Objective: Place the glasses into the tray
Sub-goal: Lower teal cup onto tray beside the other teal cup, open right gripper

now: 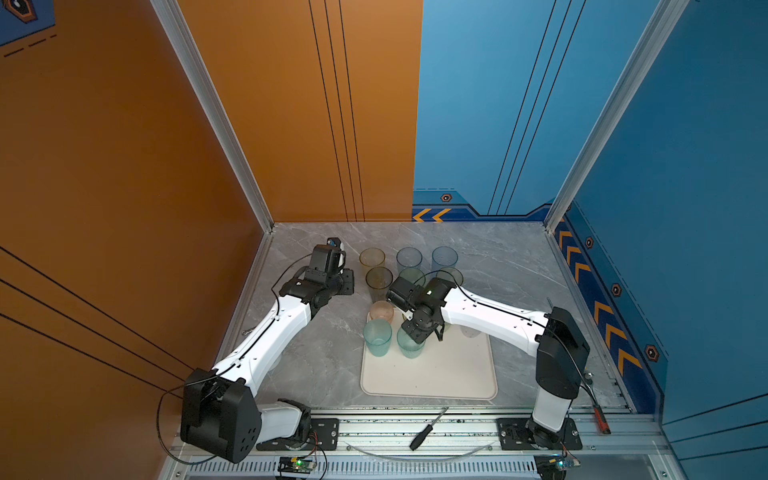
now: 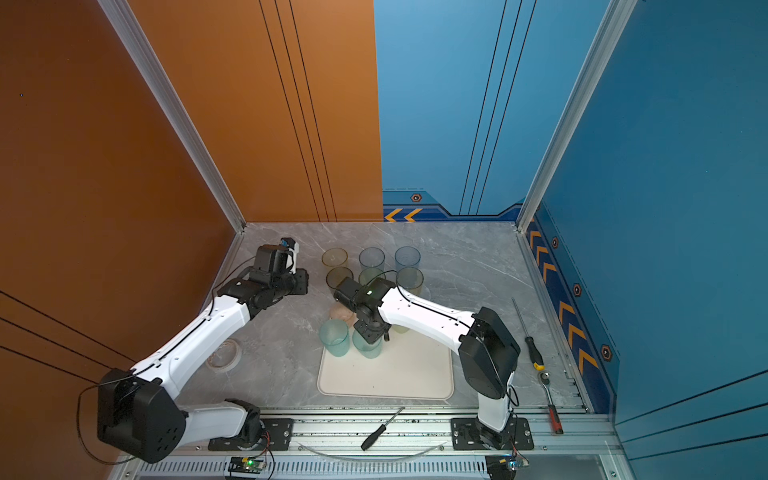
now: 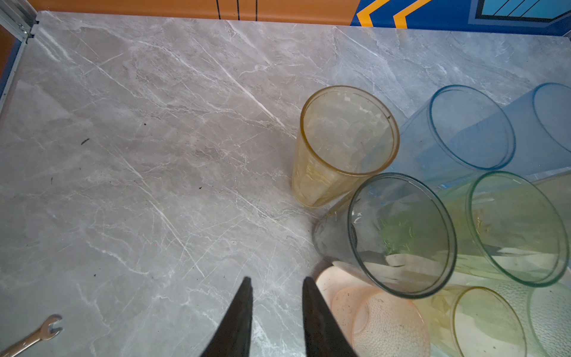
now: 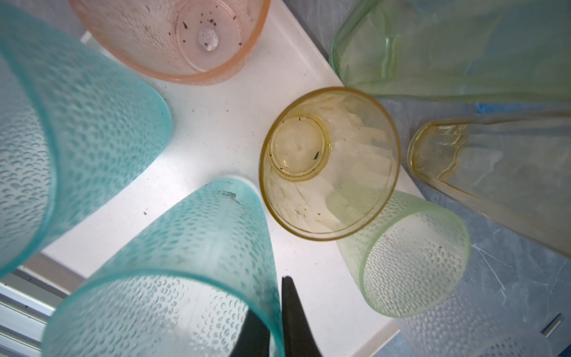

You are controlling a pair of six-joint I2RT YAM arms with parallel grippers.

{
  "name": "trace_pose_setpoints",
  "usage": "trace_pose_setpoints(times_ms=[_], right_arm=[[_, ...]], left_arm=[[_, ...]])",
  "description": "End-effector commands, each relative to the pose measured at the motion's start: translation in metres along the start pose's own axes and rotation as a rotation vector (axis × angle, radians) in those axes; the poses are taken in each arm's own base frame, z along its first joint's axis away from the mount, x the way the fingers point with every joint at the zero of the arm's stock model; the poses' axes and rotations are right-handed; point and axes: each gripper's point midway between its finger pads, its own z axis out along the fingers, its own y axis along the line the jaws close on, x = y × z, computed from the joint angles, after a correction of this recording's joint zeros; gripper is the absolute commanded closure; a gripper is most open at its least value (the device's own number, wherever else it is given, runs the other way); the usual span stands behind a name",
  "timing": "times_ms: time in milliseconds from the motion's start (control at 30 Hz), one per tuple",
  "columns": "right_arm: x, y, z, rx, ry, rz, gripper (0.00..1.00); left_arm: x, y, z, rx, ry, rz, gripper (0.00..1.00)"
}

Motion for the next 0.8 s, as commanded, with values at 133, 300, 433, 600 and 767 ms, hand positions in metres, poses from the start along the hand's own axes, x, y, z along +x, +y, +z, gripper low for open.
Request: trace_pose_setpoints(times_ms=[133,300,433,600,767], right_arm=[[0.0001,-0.0038,0.0079,0.0,0.011,0.031,0.87],[-0.0005,-0.0041,0.0061,-0.002,0.006,0.033,0.84],[-0.0005,-0.0046,0.0058,-0.003,0.005,0.034,0.83],[-0.0007,-0.0044,0.003,-0.008,-0.001,0.037,0.81],[0.0004,-0.0046,-0.0002,-0.011,-0.008,0.039,0.77]], left_arm=[[-0.0078,-0.0075,-0.0031,0.019,-0.007,0.017,0.7],[-0.0084,-0.0076,-0.0031,0.019,-0.008,0.017,0.7],[-0.0077,-0.0088,-0.0017,0.023,-0.003,0.018,0.71],[-0.0065,-0.0088,-0.0006,0.021,0.002,0.021,0.71],[-0.0045,-0.0082,0.0009,0.017,0.009,0.022,0.71]])
